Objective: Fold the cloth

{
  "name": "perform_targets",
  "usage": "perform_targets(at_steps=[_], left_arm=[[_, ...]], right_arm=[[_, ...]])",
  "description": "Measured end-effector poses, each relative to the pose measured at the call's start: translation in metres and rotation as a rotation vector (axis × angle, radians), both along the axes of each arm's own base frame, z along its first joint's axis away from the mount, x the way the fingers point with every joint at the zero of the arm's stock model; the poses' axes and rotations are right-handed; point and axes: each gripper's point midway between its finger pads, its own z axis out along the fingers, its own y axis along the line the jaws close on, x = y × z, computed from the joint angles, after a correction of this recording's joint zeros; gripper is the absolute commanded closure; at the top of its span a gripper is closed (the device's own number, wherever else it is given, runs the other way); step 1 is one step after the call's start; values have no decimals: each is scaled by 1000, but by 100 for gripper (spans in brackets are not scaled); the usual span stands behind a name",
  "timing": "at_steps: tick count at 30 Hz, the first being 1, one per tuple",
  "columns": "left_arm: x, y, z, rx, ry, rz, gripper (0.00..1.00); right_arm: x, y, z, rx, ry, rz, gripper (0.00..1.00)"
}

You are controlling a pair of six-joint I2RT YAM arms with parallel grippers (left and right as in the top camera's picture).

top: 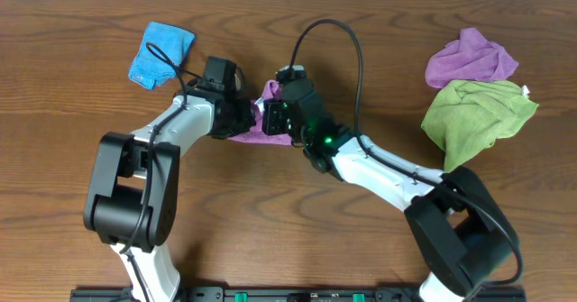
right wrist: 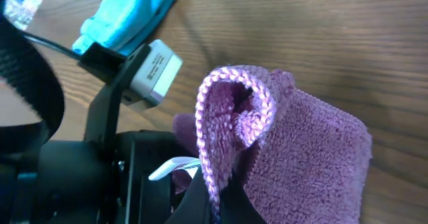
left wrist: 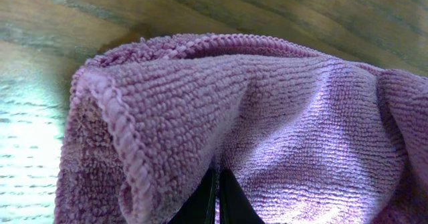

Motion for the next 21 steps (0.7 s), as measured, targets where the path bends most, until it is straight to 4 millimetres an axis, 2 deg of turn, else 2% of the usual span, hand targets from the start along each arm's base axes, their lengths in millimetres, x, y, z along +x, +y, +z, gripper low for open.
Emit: perform_targets(at_steps=[5, 14, 21], left_arm=[[4, 11, 11, -27, -10, 31, 94], [19, 47, 58, -48, -115, 107, 94], [18, 64, 63, -41, -112, 137, 94]], right_arm=[[0, 6, -5, 4, -5, 8, 99], [4, 16, -14, 14, -27, 22, 99], [5, 26, -5, 41, -66, 36, 99]])
